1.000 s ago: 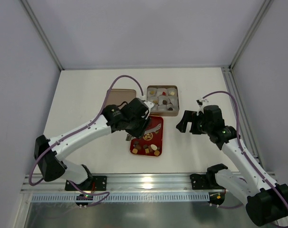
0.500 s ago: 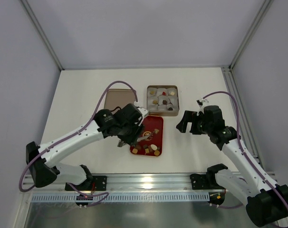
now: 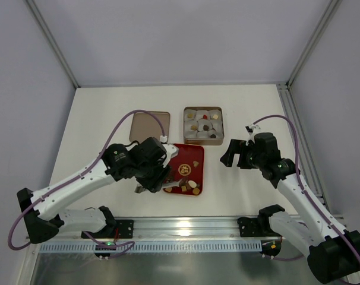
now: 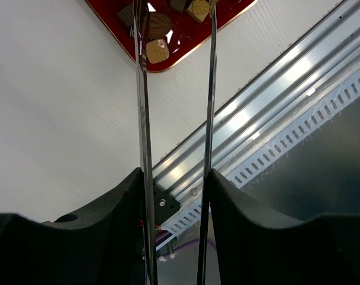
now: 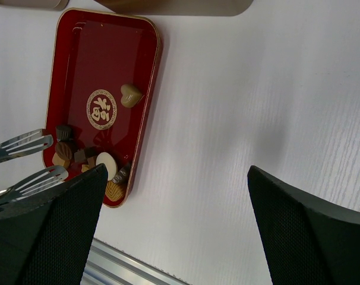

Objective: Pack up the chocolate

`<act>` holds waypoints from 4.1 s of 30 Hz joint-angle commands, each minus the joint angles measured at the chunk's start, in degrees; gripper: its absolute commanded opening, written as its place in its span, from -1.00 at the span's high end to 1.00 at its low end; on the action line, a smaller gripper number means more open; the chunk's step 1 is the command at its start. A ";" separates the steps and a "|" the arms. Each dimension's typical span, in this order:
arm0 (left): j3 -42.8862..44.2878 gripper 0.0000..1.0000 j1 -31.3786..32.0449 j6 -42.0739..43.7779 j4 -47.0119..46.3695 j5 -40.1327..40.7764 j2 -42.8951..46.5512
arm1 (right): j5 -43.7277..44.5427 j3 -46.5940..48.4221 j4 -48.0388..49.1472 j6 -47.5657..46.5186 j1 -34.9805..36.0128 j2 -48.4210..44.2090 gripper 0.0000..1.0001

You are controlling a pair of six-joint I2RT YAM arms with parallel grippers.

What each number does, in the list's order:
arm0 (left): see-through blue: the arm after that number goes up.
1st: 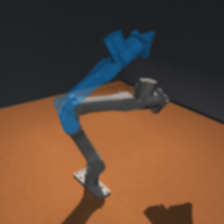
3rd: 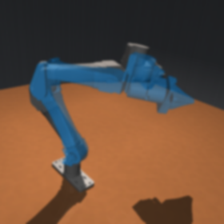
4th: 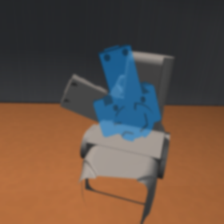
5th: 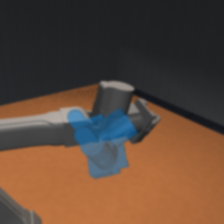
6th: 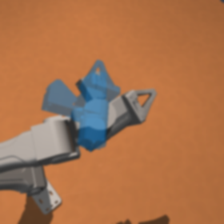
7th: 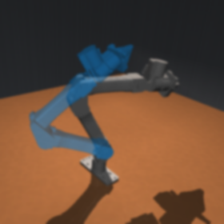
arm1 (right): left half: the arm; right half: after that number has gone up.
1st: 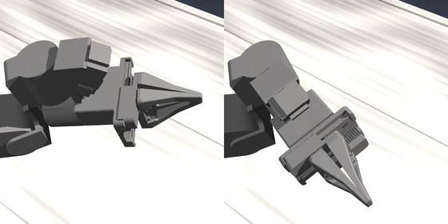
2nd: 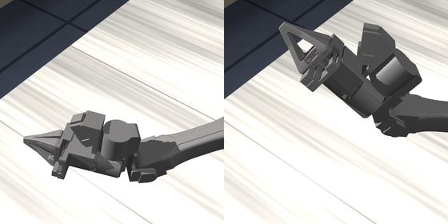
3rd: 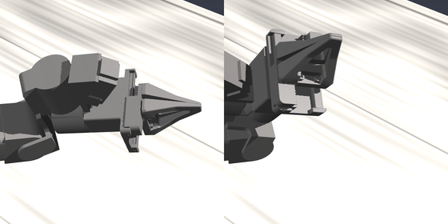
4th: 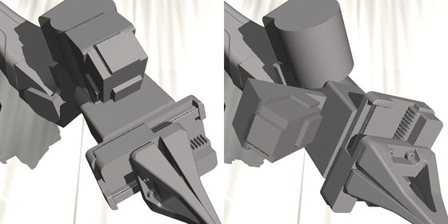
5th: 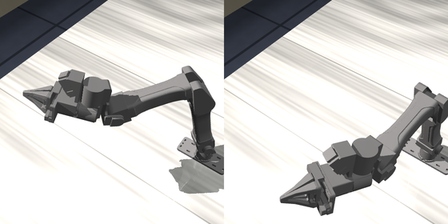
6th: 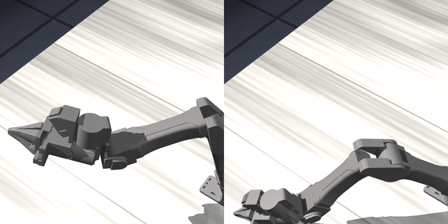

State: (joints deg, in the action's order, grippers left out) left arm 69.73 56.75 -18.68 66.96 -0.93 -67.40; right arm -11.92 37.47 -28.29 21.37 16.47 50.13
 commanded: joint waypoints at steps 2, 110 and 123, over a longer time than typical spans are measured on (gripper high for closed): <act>0.14 0.08 0.55 1.36 -0.07 0.49 -0.98 | -0.03 -0.12 1.22 -0.09 0.32 -0.56 -0.99; 18.62 0.37 -4.72 1.71 -3.16 8.05 -17.08 | -1.17 0.67 0.96 -1.06 0.32 -1.09 -1.00; 7.96 0.04 -3.93 0.22 -2.27 3.21 -11.09 | -1.08 0.67 0.70 -0.80 0.32 -0.21 -1.00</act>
State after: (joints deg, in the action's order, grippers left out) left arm 77.91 52.29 -17.89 65.47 3.73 -78.98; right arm -12.64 35.81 -28.34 21.10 16.51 50.04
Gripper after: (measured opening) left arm 0.479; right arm 0.996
